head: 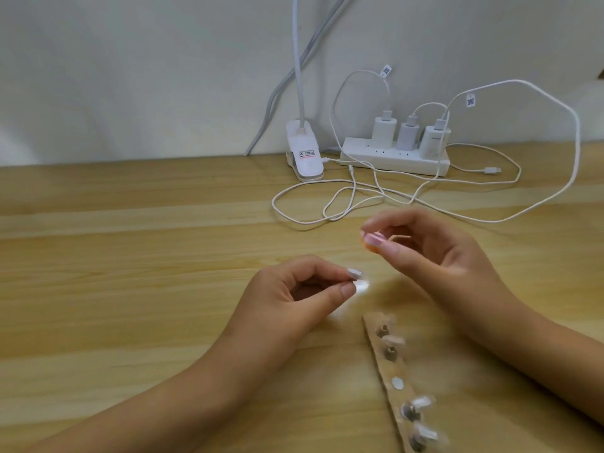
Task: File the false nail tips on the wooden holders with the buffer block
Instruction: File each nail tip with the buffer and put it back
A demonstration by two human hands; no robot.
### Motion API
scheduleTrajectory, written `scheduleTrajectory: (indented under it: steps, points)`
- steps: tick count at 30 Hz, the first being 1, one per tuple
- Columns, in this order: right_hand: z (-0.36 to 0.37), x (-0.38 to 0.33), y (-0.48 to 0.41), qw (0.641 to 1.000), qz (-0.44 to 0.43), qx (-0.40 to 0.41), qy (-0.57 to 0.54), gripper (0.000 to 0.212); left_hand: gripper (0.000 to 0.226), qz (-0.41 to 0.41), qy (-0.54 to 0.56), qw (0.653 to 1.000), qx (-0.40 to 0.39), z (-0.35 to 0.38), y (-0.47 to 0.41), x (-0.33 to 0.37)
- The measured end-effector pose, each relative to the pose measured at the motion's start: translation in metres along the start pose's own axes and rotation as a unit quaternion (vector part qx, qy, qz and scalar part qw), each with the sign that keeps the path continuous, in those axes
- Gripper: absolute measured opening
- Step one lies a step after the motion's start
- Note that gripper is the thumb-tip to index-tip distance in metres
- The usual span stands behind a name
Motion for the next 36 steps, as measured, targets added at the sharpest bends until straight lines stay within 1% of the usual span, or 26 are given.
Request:
scheduleTrajectory:
  steps: [2, 4, 6, 7, 8, 10, 11, 13, 14, 15, 16, 18, 19, 20, 22, 23, 24, 25, 26, 27, 28, 30, 31, 32, 34, 36]
  points:
    - [0.005, -0.008, 0.002, 0.998, -0.058, -0.028, 0.027, 0.013, 0.012, 0.002, -0.004, 1.000, 0.002, 0.000, 0.000, 0.000]
    - [0.007, 0.000, 0.001, 0.996, -0.028, -0.056, 0.057, 0.010, 0.015, 0.006, -0.015, 1.000, 0.005, 0.000, 0.000, -0.001]
    - [0.000, 0.009, -0.002, 0.998, 0.030, -0.031, 0.042, 0.013, 0.013, 0.003, -0.013, 1.000, 0.006, 0.000, 0.000, -0.001]
    - [-0.002, 0.007, -0.003, 0.999, 0.022, -0.017, 0.027, 0.011, 0.011, 0.001, -0.010, 1.000, 0.005, 0.000, 0.000, -0.001]
    - [-0.002, 0.000, -0.003, 1.000, -0.014, -0.014, 0.022, 0.009, 0.008, 0.000, -0.011, 1.000, 0.002, 0.000, 0.000, -0.001]
    - [0.006, -0.011, 0.002, 0.992, -0.101, -0.051, 0.049, 0.012, 0.007, 0.003, -0.026, 1.000, 0.005, 0.000, 0.000, -0.001]
    - [0.007, -0.010, 0.002, 0.989, -0.111, -0.065, 0.078, 0.011, 0.008, 0.003, -0.036, 0.999, 0.007, -0.001, 0.000, -0.001]
    - [0.000, 0.002, -0.001, 0.991, -0.069, -0.038, 0.108, 0.010, 0.009, -0.003, -0.040, 0.999, 0.008, -0.002, 0.001, -0.001]
    - [-0.004, 0.006, -0.002, 0.994, -0.039, -0.014, 0.096, 0.010, 0.009, -0.007, -0.034, 0.999, 0.007, -0.001, 0.001, -0.001]
    - [-0.005, 0.003, -0.004, 0.996, -0.041, -0.003, 0.078, 0.010, 0.010, -0.009, -0.029, 1.000, 0.006, -0.001, 0.002, -0.001]
    - [-0.003, -0.003, -0.003, 0.995, -0.074, -0.006, 0.071, 0.010, 0.010, -0.007, -0.027, 1.000, 0.007, -0.001, 0.001, 0.000]
    - [0.008, -0.010, 0.003, 0.983, -0.142, -0.058, 0.099, 0.012, 0.007, -0.004, -0.032, 0.999, 0.010, 0.000, 0.001, 0.001]
    - [0.008, -0.008, 0.001, 0.980, -0.139, -0.070, 0.122, 0.011, 0.006, -0.007, -0.034, 0.999, 0.010, 0.000, 0.001, 0.001]
    - [0.004, -0.001, -0.001, 0.982, -0.115, -0.059, 0.138, 0.011, 0.007, -0.012, -0.032, 0.999, 0.011, 0.000, 0.001, 0.000]
    - [-0.007, 0.006, -0.005, 0.990, -0.055, -0.001, 0.127, 0.013, 0.010, -0.019, -0.023, 0.999, 0.011, -0.001, 0.001, -0.001]
    - [-0.008, 0.002, -0.006, 0.991, -0.067, 0.012, 0.113, 0.012, 0.009, -0.017, -0.019, 1.000, 0.010, 0.000, 0.001, 0.000]
    - [-0.004, -0.005, -0.004, 0.988, -0.103, 0.006, 0.111, 0.011, 0.007, -0.013, -0.017, 1.000, 0.010, 0.000, 0.001, 0.001]
    - [0.004, -0.010, 0.001, 0.981, -0.147, -0.020, 0.124, 0.012, 0.003, -0.008, -0.016, 1.000, 0.010, 0.000, 0.001, 0.002]
    - [0.010, -0.013, 0.003, 0.975, -0.168, -0.048, 0.139, 0.013, 0.003, -0.005, -0.020, 1.000, 0.011, 0.000, 0.001, 0.002]
    - [0.010, -0.010, 0.002, 0.973, -0.155, -0.062, 0.157, 0.012, 0.003, -0.006, -0.023, 1.000, 0.011, 0.001, 0.002, 0.002]
    - [0.005, -0.004, -0.001, 0.977, -0.119, -0.056, 0.166, 0.011, 0.003, -0.009, -0.022, 1.000, 0.010, 0.000, 0.002, 0.001]
    - [-0.006, 0.004, -0.005, 0.990, -0.037, -0.018, 0.136, 0.011, 0.009, -0.012, -0.014, 1.000, 0.009, -0.001, 0.002, 0.000]
    - [-0.006, 0.001, -0.005, 0.993, -0.035, -0.010, 0.109, 0.011, 0.010, -0.010, -0.012, 1.000, 0.009, 0.000, 0.002, 0.001]
    - [-0.001, -0.005, -0.003, 0.993, -0.062, -0.015, 0.097, 0.013, 0.010, -0.006, -0.013, 1.000, 0.010, 0.000, 0.002, 0.002]
    - [0.010, -0.013, 0.003, 0.984, -0.124, -0.054, 0.118, 0.016, 0.003, -0.002, -0.021, 1.000, 0.011, 0.001, 0.003, 0.002]
    - [0.005, -0.006, 0.000, 0.982, -0.103, -0.045, 0.150, 0.014, 0.004, -0.010, -0.018, 1.000, 0.016, 0.000, 0.003, 0.002]
Point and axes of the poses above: each hand's wrist, its own y-axis away from the middle knuckle, its own z-axis out of the palm, x = y × z, the point moved 4 cm from there along -y, towards the middle knuckle, and after that the axes turned 7 degrees about -z, right-handed, at the moved point
